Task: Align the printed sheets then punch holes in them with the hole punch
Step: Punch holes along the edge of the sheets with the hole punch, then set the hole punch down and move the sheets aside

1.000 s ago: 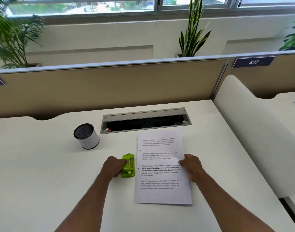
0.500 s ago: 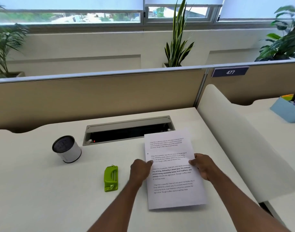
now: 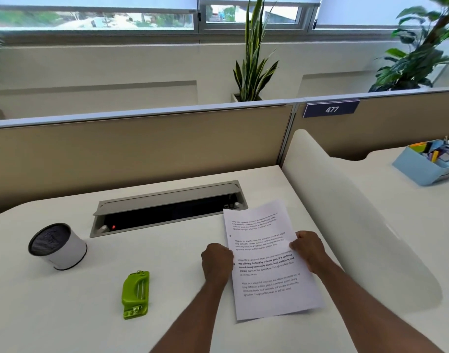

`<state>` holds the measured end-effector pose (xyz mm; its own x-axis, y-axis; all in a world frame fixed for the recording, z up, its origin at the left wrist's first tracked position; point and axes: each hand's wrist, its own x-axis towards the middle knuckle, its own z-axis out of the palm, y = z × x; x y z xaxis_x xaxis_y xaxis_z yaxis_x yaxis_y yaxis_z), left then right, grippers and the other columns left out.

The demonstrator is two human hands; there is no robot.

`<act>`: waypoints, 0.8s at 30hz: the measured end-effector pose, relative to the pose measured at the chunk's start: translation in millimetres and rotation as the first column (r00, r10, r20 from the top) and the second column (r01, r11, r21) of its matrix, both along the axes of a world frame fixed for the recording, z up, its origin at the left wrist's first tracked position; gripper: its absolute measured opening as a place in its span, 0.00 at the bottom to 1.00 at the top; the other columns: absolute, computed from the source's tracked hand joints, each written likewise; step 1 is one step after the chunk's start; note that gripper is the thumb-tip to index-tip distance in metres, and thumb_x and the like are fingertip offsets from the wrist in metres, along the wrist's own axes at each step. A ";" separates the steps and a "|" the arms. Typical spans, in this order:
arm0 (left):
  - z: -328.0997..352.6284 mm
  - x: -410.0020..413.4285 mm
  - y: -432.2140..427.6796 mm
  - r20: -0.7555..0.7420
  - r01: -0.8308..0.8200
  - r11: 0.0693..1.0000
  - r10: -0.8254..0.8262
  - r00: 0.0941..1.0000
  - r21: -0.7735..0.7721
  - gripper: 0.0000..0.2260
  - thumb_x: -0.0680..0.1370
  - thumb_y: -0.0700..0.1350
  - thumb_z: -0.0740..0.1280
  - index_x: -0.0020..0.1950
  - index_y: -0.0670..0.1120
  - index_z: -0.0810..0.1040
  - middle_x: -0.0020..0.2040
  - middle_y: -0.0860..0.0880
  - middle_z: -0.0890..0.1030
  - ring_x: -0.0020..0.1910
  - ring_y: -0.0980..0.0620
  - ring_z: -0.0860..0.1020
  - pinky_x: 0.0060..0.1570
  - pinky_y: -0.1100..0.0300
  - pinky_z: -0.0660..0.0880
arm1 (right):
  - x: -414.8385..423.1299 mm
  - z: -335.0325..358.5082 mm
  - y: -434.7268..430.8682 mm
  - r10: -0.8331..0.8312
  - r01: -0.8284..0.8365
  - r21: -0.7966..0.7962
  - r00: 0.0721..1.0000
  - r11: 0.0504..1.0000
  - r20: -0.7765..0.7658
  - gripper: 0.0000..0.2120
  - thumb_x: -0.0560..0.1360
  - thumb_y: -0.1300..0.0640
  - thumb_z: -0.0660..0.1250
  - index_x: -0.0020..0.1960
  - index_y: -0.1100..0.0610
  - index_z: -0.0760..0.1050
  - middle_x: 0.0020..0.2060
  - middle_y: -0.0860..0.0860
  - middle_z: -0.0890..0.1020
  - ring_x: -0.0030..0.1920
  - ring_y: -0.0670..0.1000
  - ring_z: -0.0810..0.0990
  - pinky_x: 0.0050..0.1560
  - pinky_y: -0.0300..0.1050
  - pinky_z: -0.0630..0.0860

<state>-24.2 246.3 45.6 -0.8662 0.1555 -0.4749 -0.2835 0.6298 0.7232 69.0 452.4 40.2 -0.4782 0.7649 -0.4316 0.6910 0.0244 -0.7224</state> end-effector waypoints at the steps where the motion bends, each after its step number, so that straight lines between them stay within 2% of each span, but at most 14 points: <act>1: -0.7 -0.7 3.4 0.006 -0.008 1.000 0.008 1.000 -0.017 0.07 0.73 0.38 0.66 0.39 0.40 0.83 0.40 0.42 0.85 0.35 0.45 0.81 0.35 0.61 0.72 | -1.6 -0.7 0.8 0.012 -0.013 0.029 1.000 0.999 0.023 0.05 0.67 0.70 0.63 0.36 0.63 0.75 0.33 0.57 0.76 0.34 0.53 0.73 0.36 0.44 0.66; 3: -4.9 -1.9 9.7 0.019 -0.007 0.999 0.008 1.000 -0.045 0.07 0.71 0.36 0.64 0.34 0.40 0.78 0.39 0.40 0.84 0.40 0.41 0.82 0.34 0.60 0.71 | -4.5 -3.9 4.2 0.023 -0.027 0.071 0.998 0.997 0.052 0.05 0.67 0.70 0.62 0.39 0.67 0.76 0.33 0.57 0.77 0.33 0.54 0.73 0.35 0.43 0.66; 4: -7.5 -2.1 12.0 0.019 -0.002 0.998 0.003 1.000 -0.057 0.07 0.71 0.36 0.63 0.33 0.40 0.76 0.40 0.40 0.84 0.42 0.40 0.82 0.34 0.59 0.72 | -5.7 -6.4 6.1 0.029 -0.034 0.088 0.998 0.996 0.063 0.05 0.67 0.70 0.61 0.38 0.66 0.76 0.33 0.57 0.77 0.33 0.54 0.73 0.34 0.43 0.66; 6: -11.4 -1.3 16.5 0.016 0.009 0.997 -0.008 1.000 -0.081 0.05 0.71 0.38 0.63 0.39 0.38 0.78 0.44 0.39 0.84 0.45 0.40 0.82 0.38 0.56 0.76 | -6.9 -10.4 8.7 0.038 -0.048 0.123 0.996 0.991 0.081 0.05 0.67 0.69 0.61 0.36 0.61 0.72 0.33 0.57 0.76 0.33 0.54 0.72 0.32 0.43 0.64; 8: -15.2 -0.2 18.8 -0.008 0.011 0.995 -0.012 1.000 -0.103 0.08 0.72 0.38 0.64 0.46 0.36 0.79 0.47 0.39 0.83 0.47 0.39 0.82 0.41 0.55 0.77 | -8.4 -14.6 8.9 0.043 -0.058 0.159 0.994 0.986 0.098 0.05 0.68 0.68 0.61 0.36 0.60 0.70 0.33 0.56 0.76 0.35 0.56 0.73 0.31 0.43 0.64; 10: -17.7 1.7 19.4 -0.027 0.013 0.993 -0.016 1.000 -0.120 0.08 0.72 0.38 0.63 0.48 0.36 0.78 0.49 0.39 0.83 0.48 0.39 0.82 0.43 0.54 0.78 | -10.6 -18.1 7.1 0.053 -0.076 0.197 0.991 0.977 0.122 0.06 0.69 0.68 0.61 0.35 0.60 0.68 0.32 0.54 0.75 0.37 0.57 0.73 0.31 0.44 0.63; 12: -18.9 3.3 18.9 -0.039 0.020 0.992 -0.025 0.999 -0.124 0.07 0.73 0.39 0.64 0.48 0.37 0.77 0.50 0.39 0.82 0.49 0.39 0.81 0.43 0.55 0.77 | -14.1 -16.9 2.9 0.051 -0.085 0.214 0.986 0.973 0.161 0.01 0.70 0.67 0.62 0.39 0.63 0.71 0.37 0.58 0.79 0.41 0.60 0.75 0.35 0.45 0.67; 14: -18.4 4.8 18.1 -0.045 0.038 0.992 -0.044 0.998 -0.121 0.09 0.74 0.42 0.66 0.49 0.38 0.78 0.51 0.40 0.82 0.50 0.40 0.81 0.43 0.56 0.75 | -17.5 -14.8 -1.0 0.039 -0.090 0.236 0.977 0.968 0.209 0.08 0.71 0.65 0.63 0.49 0.67 0.74 0.48 0.62 0.80 0.49 0.62 0.78 0.44 0.47 0.73; 17: -16.4 6.4 14.8 -0.064 0.081 0.990 -0.089 0.994 -0.114 0.12 0.75 0.46 0.67 0.50 0.38 0.78 0.51 0.41 0.82 0.50 0.40 0.81 0.42 0.57 0.73 | -18.2 -3.8 -17.6 -0.009 -0.109 0.332 0.943 0.937 0.334 0.17 0.73 0.61 0.63 0.60 0.66 0.71 0.59 0.63 0.75 0.60 0.65 0.74 0.58 0.54 0.73; 21: -12.1 13.1 0.1 -0.138 0.091 0.986 -0.111 0.984 -0.142 0.08 0.75 0.44 0.64 0.43 0.39 0.75 0.48 0.41 0.82 0.46 0.41 0.80 0.37 0.59 0.68 | -16.6 3.9 -54.9 0.075 -0.264 0.494 0.927 0.828 0.369 0.19 0.74 0.55 0.64 0.61 0.64 0.71 0.59 0.62 0.75 0.59 0.63 0.74 0.60 0.54 0.73; 24: -6.1 20.6 -23.0 -0.215 0.043 0.987 -0.076 0.974 -0.152 0.05 0.75 0.43 0.63 0.44 0.44 0.77 0.49 0.43 0.83 0.45 0.44 0.80 0.40 0.59 0.71 | -19.4 -1.7 -95.6 0.276 -0.373 0.461 0.924 0.805 0.266 0.25 0.76 0.51 0.66 0.68 0.63 0.68 0.62 0.62 0.73 0.62 0.61 0.72 0.62 0.53 0.72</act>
<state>-3.6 223.3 39.5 -0.9430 0.1531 -0.2955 -0.0871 0.7436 0.6629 49.6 356.8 38.6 -0.6895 0.7105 -0.1402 0.6921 0.5894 -0.4166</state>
